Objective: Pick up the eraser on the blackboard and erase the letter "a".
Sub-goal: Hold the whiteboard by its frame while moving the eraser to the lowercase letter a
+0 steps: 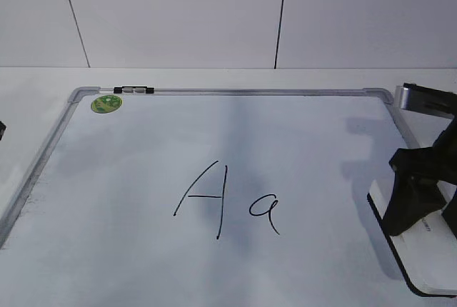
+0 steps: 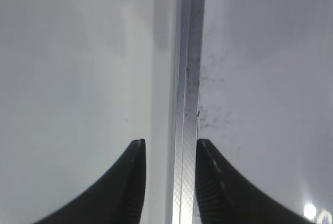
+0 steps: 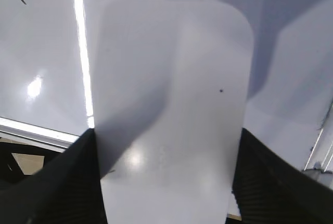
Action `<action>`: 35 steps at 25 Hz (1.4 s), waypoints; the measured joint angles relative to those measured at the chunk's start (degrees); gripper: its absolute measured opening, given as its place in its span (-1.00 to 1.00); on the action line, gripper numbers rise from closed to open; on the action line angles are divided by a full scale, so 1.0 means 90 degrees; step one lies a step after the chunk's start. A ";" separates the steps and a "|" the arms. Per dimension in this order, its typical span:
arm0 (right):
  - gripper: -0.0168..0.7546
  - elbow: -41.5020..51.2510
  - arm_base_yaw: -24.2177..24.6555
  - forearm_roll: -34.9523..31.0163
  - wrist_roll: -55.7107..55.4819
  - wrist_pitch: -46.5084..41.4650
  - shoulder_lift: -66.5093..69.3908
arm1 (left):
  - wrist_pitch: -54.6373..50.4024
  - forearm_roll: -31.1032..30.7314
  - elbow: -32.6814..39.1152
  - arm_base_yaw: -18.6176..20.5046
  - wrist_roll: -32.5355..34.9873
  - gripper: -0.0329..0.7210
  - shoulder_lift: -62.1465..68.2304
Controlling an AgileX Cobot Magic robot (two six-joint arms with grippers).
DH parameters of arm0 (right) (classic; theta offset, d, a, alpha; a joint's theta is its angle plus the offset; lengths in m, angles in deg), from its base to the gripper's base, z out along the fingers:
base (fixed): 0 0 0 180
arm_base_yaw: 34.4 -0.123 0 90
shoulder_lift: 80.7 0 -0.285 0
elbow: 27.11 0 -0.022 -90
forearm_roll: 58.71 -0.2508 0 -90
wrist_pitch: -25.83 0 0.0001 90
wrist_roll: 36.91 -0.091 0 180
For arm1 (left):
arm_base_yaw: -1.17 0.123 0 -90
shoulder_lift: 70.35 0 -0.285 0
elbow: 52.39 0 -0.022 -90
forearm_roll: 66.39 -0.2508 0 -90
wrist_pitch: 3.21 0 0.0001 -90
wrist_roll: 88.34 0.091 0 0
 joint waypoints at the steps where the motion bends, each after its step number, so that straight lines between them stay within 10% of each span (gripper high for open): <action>1: 0.43 0.0000 0.0000 0.0000 0.0000 0.0000 0.0000 | 0.0000 0.0000 -0.0150 0.0000 0.0032 -0.26 0.0136; 35: 0.43 0.0000 0.0000 0.0000 0.0038 0.0000 0.0000 | -0.0158 -0.0408 -0.0940 -0.0393 0.0092 -0.23 0.1855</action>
